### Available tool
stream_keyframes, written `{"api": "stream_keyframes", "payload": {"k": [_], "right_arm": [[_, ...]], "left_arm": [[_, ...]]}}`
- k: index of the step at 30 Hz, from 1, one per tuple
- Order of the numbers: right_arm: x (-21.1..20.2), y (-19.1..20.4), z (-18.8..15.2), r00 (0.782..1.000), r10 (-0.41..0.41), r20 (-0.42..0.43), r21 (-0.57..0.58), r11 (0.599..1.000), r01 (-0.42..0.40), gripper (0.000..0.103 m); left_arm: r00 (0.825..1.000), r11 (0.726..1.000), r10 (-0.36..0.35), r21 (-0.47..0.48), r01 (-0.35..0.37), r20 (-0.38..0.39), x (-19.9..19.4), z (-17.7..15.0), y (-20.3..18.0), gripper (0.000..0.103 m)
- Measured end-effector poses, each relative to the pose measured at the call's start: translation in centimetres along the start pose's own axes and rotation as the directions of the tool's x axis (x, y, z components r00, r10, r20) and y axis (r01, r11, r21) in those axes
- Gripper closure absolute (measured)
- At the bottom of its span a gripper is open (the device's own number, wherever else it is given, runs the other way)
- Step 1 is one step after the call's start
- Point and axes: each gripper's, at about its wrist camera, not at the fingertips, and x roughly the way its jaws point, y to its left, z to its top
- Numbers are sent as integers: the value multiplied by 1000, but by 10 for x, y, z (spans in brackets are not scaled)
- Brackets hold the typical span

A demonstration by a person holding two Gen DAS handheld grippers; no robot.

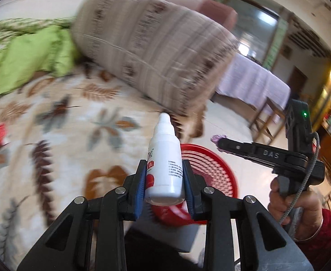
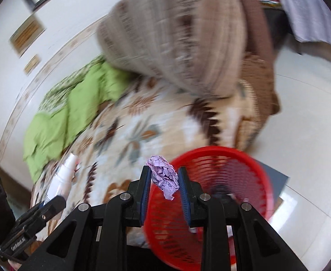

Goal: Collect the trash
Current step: 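Carry bottle and pink paper to the red wastebasket and open both tools, then move both open tools back over the trash on the bed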

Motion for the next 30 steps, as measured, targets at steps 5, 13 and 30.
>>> {"api": "stream_keyframes", "payload": {"k": [5, 13, 30], "right_arm": [[-2, -21, 5, 999, -35, 4, 37, 999, 35, 67], [7, -14, 3, 1000, 20, -11, 19, 1000, -20, 56], [92, 164, -40, 937, 229, -264, -254, 921, -296, 45]], "left_arm": [[996, 997, -56, 40, 59, -63, 36, 8, -33, 67], [1000, 1000, 2, 14, -1, -28, 22, 6, -22, 48], [886, 815, 463, -408, -412, 28, -125, -60, 176, 38]]}}
